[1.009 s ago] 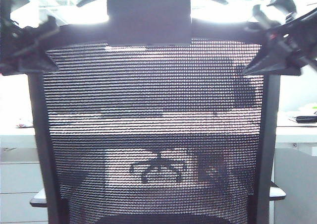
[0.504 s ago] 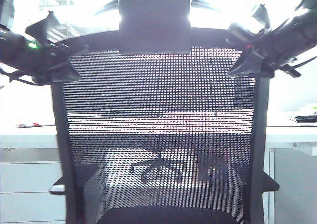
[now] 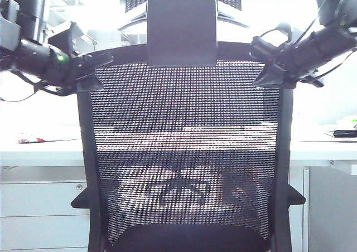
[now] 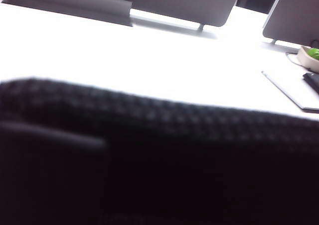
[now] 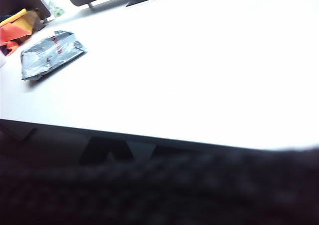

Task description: Push the black chair under the table.

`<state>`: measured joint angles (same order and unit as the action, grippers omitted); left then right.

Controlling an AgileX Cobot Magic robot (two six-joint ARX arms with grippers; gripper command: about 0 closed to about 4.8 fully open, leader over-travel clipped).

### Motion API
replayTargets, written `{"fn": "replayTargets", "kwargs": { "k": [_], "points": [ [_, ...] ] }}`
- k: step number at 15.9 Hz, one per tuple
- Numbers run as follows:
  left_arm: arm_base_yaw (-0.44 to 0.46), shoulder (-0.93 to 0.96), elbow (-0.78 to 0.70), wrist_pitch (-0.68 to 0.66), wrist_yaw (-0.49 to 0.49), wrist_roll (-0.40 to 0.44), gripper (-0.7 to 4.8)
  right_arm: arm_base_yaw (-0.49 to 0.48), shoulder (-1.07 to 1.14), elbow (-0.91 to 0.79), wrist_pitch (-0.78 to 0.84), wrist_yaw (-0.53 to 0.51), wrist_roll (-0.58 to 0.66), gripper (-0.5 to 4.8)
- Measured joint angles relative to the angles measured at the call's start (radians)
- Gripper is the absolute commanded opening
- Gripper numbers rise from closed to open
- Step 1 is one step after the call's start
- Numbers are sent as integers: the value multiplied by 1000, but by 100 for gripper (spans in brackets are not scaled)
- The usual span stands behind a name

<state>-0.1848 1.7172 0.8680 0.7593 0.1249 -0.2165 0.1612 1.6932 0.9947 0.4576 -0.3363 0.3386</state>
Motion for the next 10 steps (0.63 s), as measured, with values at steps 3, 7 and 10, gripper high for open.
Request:
{"fn": "replayTargets", "kwargs": {
  "k": [3,7,10],
  "points": [
    [5,67,73,6,16,0,-6,-11,72,86,-7,-10,0,-8],
    [7,125,138,22,29,0,-6,-27,173,205,0,-10,-18,-8],
    [14,180,208,21,24,-1,-6,-26,222,273,-16,-17,-25,-8]
  ]
}}
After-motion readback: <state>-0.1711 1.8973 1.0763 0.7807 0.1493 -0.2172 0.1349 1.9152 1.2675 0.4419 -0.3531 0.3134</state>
